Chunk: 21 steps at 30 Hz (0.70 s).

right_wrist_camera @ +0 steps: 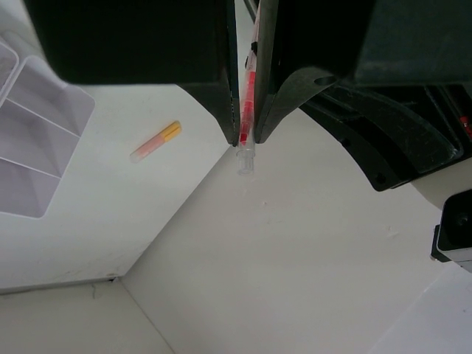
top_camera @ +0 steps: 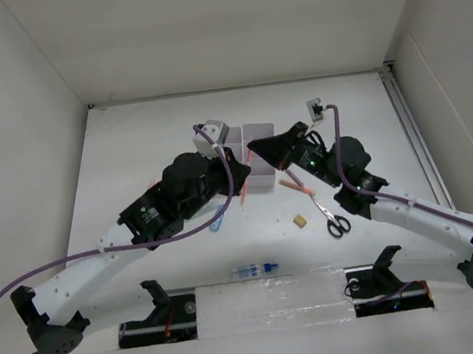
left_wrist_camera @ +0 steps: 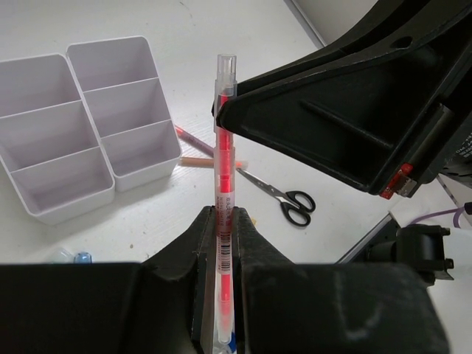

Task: Sort the stationery into containers
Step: Close the pen cap on the pen.

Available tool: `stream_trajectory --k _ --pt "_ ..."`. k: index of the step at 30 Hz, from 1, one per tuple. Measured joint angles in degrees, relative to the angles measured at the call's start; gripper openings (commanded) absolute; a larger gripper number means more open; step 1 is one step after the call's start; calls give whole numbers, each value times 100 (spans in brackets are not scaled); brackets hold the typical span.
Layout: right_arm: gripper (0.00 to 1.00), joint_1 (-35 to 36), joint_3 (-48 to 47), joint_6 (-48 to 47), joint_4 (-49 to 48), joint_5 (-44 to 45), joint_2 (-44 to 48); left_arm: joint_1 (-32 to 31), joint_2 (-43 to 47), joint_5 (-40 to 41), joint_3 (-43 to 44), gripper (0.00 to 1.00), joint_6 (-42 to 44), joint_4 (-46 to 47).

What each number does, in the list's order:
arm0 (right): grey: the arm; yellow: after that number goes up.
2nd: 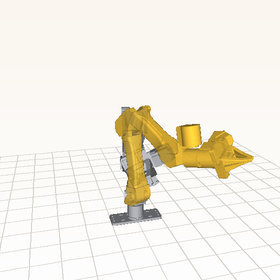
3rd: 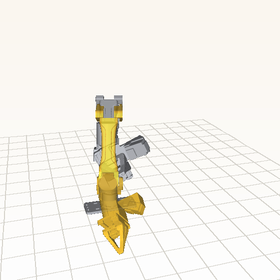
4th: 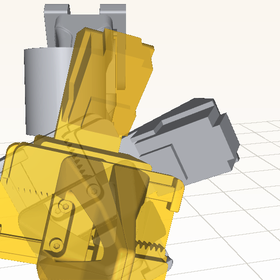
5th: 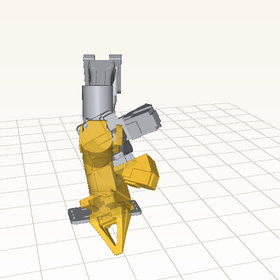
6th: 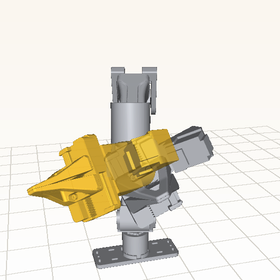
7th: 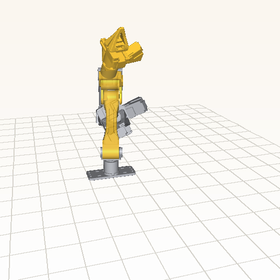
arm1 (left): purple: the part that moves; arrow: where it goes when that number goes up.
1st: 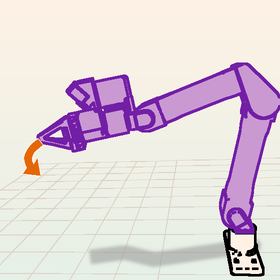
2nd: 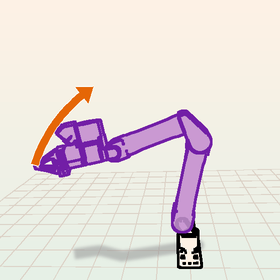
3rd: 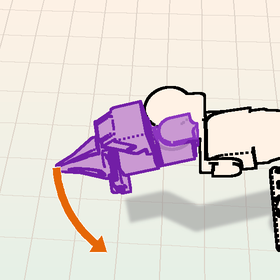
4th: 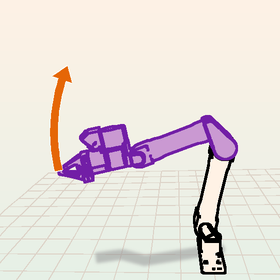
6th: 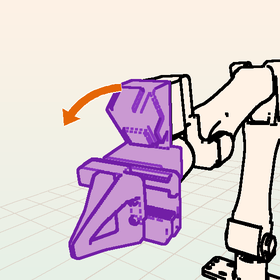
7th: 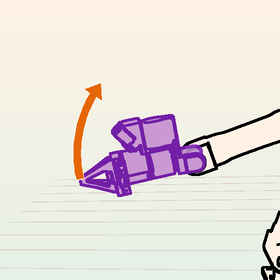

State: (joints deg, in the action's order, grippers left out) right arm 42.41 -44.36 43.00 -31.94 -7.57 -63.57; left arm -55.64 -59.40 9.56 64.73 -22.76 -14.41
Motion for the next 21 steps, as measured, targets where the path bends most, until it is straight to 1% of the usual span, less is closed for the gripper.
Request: stream_trajectory --k 13,21 --pt "0 48 -94 -120 197 118 22 0 7 -22 -20 0 4 20" --pt "0 48 -153 105 348 55 -46 0 179 68 -326 0 4 271"
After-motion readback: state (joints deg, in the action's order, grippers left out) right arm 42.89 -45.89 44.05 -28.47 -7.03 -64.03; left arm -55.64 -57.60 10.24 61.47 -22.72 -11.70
